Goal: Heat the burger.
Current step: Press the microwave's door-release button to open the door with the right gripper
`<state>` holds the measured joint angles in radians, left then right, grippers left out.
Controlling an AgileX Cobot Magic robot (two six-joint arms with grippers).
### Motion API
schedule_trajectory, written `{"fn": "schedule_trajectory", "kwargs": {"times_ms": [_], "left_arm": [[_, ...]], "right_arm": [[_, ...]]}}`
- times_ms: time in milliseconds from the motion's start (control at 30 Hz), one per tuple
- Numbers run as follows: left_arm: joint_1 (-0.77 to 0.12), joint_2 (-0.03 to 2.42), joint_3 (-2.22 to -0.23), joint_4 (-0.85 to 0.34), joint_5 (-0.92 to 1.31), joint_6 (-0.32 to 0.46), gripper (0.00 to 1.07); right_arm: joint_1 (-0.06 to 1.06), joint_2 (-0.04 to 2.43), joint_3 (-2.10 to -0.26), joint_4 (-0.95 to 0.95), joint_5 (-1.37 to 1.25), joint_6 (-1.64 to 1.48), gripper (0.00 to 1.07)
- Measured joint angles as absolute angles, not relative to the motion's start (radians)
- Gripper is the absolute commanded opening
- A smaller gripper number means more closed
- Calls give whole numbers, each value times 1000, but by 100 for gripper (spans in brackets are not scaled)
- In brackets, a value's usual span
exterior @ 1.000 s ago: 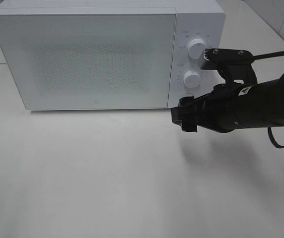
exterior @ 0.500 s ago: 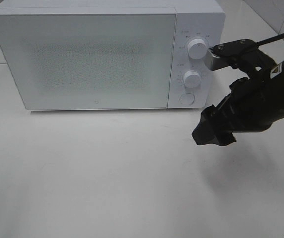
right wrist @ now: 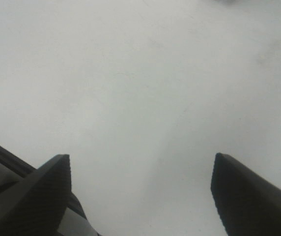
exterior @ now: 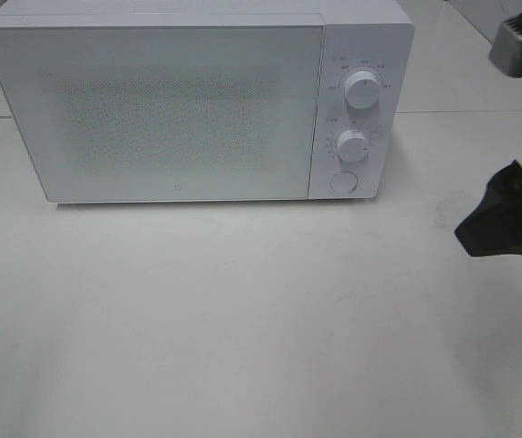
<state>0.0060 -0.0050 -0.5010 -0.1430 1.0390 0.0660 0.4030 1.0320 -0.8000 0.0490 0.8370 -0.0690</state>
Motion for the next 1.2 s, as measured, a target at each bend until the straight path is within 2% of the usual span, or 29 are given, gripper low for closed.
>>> {"fn": "schedule_trajectory", "kwargs": {"times_ms": [267, 433, 533, 567, 767, 1200], "left_arm": [[6, -5, -501, -143, 1039, 66, 103], [6, -5, -501, -143, 1039, 66, 103], [6, -5, -501, -143, 1039, 66, 103], [6, -5, -501, -143, 1039, 66, 103], [6, -5, -501, -143, 1039, 66, 103], [6, -5, -501, -143, 1039, 66, 103]], "right_arm": [[399, 846, -768, 9, 911, -23, 76], [383, 719, -680, 8, 958, 12, 76], [323, 646, -626, 9, 984, 23, 76], [270, 586, -599, 8, 1001, 27, 76], [165, 401, -544, 0, 1032, 27, 76], [66, 48, -509, 0, 1034, 27, 76]]}}
